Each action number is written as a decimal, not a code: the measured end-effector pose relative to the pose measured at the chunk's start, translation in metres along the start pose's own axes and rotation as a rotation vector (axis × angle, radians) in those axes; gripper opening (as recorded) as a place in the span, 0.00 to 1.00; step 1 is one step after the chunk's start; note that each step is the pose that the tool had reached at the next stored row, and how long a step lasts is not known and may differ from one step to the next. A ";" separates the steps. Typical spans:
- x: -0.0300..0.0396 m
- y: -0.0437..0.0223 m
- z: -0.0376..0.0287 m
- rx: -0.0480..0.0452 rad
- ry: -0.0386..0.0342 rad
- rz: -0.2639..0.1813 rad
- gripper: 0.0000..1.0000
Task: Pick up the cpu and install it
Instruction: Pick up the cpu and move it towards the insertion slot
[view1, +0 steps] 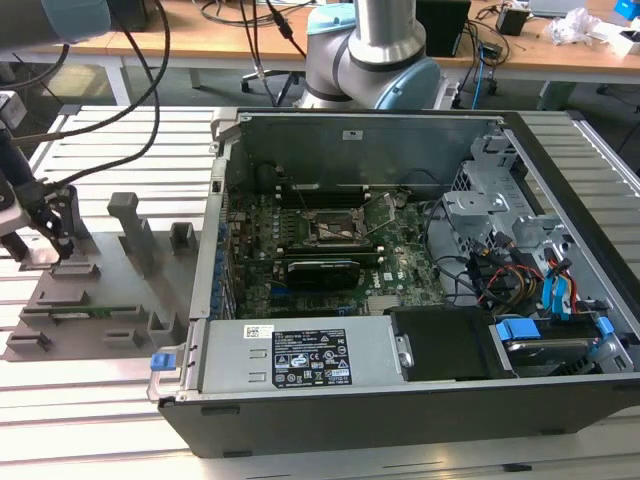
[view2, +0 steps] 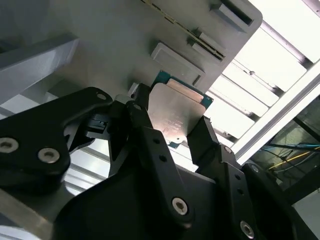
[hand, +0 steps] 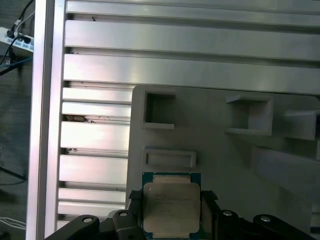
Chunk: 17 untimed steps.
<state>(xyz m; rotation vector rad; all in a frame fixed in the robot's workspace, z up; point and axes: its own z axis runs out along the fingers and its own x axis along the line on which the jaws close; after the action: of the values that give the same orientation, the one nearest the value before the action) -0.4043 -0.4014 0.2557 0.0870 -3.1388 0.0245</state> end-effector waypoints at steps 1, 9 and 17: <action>0.0000 -0.0001 -0.0036 0.0001 0.0001 0.000 0.55; 0.0001 -0.0005 -0.0308 0.0001 0.0000 0.000 0.55; 0.0001 -0.0010 -0.0621 0.0010 0.0001 0.000 0.55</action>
<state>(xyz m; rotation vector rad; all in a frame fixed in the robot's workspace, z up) -0.4042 -0.4014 0.3178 0.0872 -3.1387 0.0260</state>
